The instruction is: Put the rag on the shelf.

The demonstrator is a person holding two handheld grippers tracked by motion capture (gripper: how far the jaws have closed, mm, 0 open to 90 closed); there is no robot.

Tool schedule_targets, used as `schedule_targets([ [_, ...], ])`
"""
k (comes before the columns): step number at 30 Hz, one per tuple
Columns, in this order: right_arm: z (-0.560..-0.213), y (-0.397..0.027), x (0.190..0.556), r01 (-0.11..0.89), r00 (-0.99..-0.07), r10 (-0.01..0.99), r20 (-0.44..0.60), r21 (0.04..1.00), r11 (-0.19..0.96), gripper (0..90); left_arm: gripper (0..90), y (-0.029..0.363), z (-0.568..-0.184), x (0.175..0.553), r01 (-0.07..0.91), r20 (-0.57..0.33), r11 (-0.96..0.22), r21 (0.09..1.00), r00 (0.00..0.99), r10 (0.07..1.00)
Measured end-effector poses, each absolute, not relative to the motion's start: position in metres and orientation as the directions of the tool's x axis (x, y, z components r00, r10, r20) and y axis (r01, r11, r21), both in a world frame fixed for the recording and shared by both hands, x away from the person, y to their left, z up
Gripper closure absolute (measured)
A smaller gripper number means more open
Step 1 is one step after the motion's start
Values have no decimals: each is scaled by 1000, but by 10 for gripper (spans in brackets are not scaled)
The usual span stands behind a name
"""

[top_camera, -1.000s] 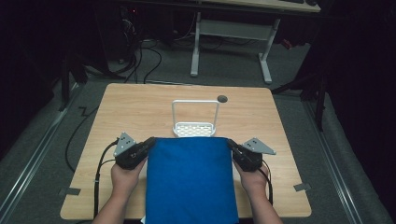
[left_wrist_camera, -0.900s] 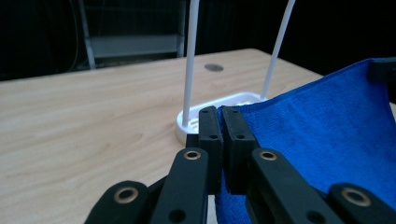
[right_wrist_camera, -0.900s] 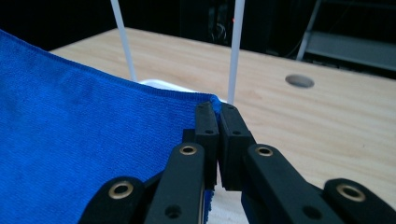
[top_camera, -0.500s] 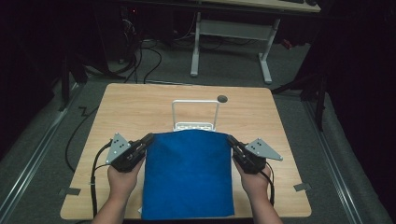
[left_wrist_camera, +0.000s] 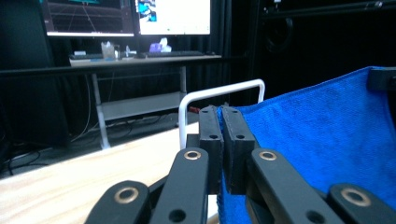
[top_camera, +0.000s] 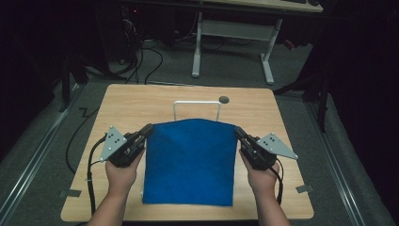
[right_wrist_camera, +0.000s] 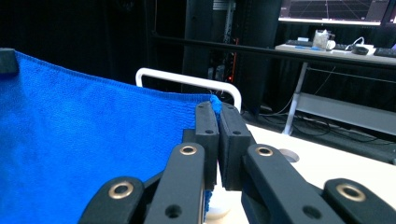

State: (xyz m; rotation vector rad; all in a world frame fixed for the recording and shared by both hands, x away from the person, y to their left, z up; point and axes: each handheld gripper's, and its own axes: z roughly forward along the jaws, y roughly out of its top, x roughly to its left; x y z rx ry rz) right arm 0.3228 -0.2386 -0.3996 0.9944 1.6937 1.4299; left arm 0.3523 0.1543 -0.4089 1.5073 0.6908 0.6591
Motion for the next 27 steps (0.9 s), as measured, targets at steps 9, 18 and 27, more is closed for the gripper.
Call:
schedule_targets([
  [9, -373, -240, 335, 74, -450, 891, -57, 992, 101, 887, 882, 154, -389, 368, 15, 3, -17, 1000, 646, 764],
  [18, -357, -240, 346, 52, -440, 895, -69, 993, 102, 886, 883, 152, -371, 386, -7, 16, -15, 1000, 632, 775],
  [27, -345, -246, 359, 47, -418, 906, -67, 994, 95, 886, 883, 147, -358, 403, -44, 48, -26, 999, 620, 783],
])
